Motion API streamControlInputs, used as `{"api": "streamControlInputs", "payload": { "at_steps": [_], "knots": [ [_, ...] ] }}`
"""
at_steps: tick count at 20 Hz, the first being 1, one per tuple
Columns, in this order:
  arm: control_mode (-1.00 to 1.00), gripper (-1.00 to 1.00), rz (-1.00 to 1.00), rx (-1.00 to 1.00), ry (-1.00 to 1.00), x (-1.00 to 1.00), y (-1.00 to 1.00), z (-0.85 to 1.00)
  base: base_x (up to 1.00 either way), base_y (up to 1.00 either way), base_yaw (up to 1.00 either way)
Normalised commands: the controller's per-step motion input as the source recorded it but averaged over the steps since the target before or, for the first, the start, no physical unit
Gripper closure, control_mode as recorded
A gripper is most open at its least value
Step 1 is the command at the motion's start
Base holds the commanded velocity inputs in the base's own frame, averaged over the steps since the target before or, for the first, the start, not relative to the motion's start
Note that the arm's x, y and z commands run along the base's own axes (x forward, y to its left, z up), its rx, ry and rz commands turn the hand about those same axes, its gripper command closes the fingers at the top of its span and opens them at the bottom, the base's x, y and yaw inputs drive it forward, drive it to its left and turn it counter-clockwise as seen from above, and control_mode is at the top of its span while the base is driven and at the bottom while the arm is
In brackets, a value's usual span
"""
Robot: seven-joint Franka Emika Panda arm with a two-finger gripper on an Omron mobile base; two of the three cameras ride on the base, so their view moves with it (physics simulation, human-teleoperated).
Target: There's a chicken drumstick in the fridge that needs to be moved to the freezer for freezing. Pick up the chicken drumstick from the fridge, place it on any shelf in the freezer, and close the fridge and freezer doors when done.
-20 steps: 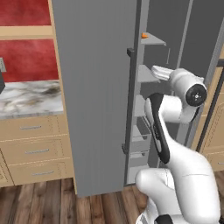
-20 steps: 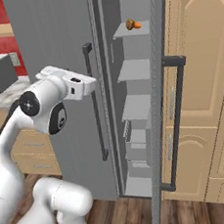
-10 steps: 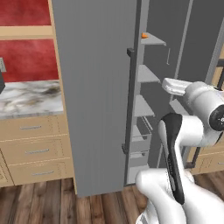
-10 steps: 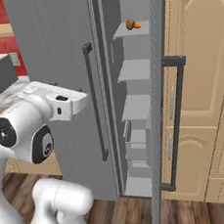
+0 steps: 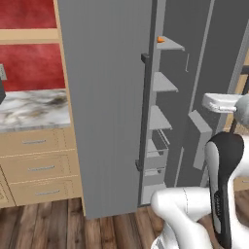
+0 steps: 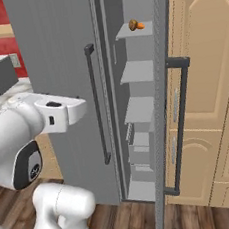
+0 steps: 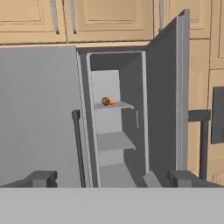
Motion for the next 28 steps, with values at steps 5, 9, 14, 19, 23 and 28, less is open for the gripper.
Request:
{"api": "streamControlInputs", "payload": {
  "at_steps": [5, 9, 14, 19, 23, 28],
  "knots": [
    [-1.0, -1.0, 0.1, -0.06, 0.0, -0.18, -0.44, -0.22, 0.0, 0.0, 0.0],
    [-1.0, -1.0, 0.19, 0.0, 0.0, 0.0, -0.69, -0.43, 0.0, 0.0, 0.0],
    [-1.0, -1.0, 0.19, 0.0, -0.13, -0.01, -0.7, -0.25, 0.0, 0.0, 0.0],
    [-1.0, -1.0, 0.22, 0.0, -0.07, 0.0, -0.64, -0.25, 0.0, 0.0, 0.0],
    [-1.0, -1.0, 0.22, 0.0, 0.0, 0.06, -0.54, -0.4, 0.0, 0.0, 0.0],
    [-1.0, -1.0, 0.23, 0.0, 0.0, 0.23, -0.49, -0.44, 0.0, 0.0, 0.0]
  ]
}}
